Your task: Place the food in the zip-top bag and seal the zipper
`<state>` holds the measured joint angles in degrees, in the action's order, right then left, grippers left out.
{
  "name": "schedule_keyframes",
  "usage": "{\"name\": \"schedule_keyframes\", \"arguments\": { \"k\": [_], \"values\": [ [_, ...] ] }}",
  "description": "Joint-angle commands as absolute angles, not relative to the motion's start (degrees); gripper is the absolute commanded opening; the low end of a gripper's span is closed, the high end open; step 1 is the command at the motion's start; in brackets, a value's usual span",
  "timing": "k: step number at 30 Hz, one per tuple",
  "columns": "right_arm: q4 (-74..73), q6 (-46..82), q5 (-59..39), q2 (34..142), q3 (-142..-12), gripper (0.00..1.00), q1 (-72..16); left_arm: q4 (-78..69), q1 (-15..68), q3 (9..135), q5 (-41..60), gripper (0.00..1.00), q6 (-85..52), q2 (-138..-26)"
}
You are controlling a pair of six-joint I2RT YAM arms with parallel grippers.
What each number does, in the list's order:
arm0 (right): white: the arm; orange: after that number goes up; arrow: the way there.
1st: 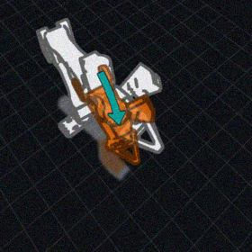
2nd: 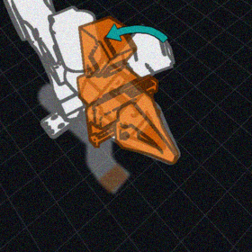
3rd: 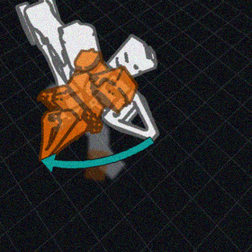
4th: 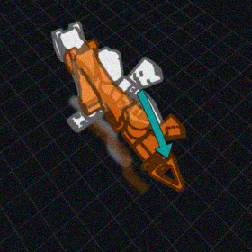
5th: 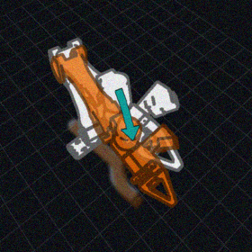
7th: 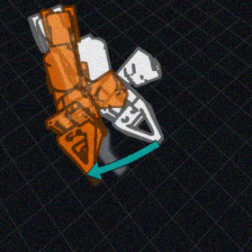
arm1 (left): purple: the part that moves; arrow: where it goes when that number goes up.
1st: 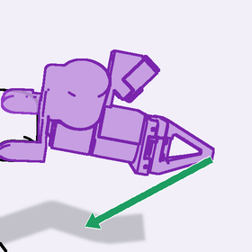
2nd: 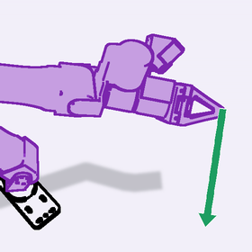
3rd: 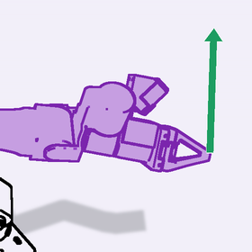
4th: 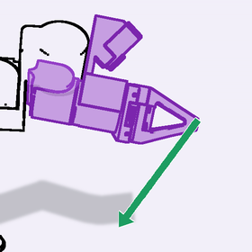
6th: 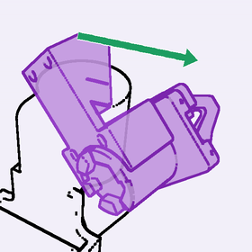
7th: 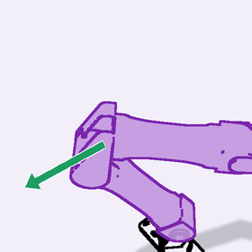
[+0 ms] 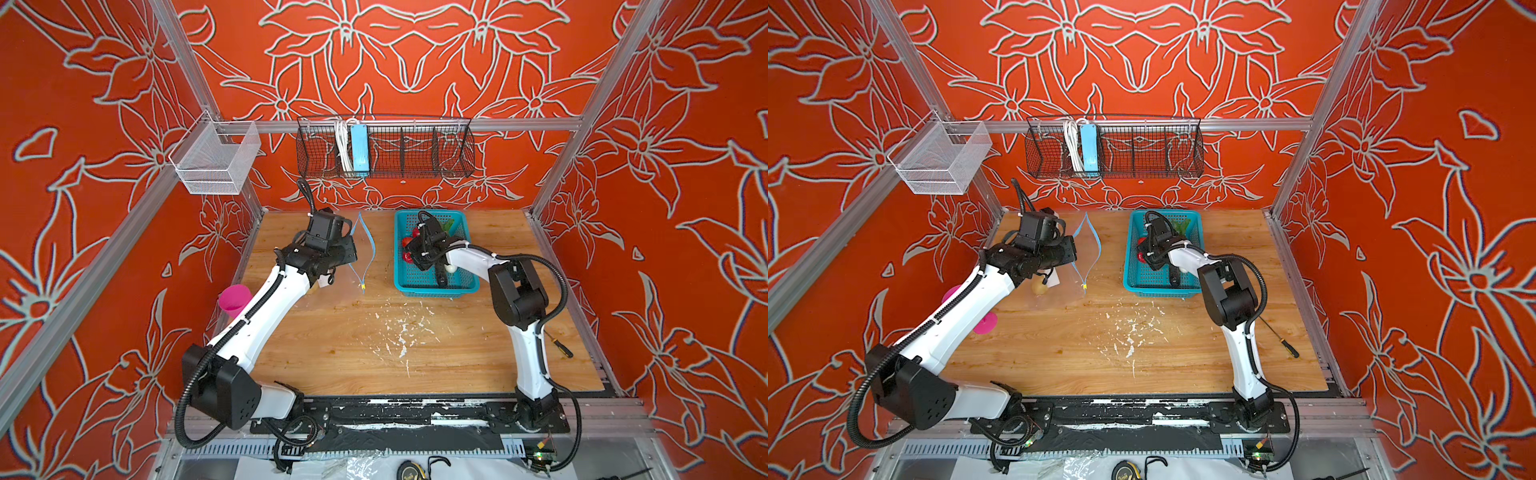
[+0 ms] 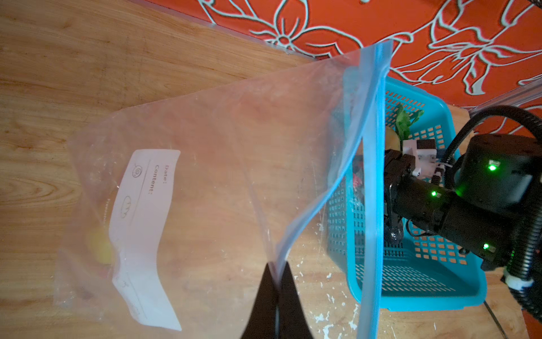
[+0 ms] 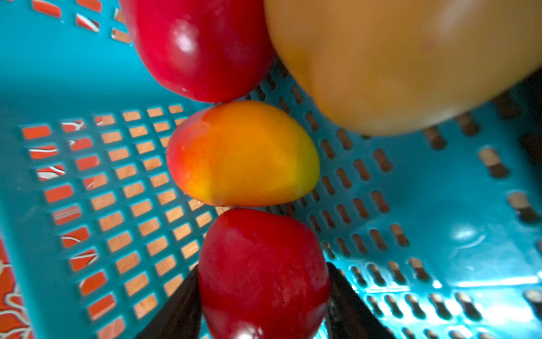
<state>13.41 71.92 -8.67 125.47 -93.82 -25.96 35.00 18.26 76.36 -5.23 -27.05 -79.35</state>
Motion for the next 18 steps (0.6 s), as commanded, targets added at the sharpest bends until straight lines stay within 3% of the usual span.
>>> {"name": "schedule_keyframes", "arguments": {
  "k": [1,18],
  "values": [
    [11.9,73.7,-9.3,126.3,-93.8,0.58,-25.7,34.9,17.9,76.5,-5.2,0.00,-27.3,-79.7],
    [8.1,73.6,-10.5,121.5,-88.0,0.57,-25.6,34.5,17.9,76.1,-4.9,0.00,-27.5,-79.4]
  ]
}}
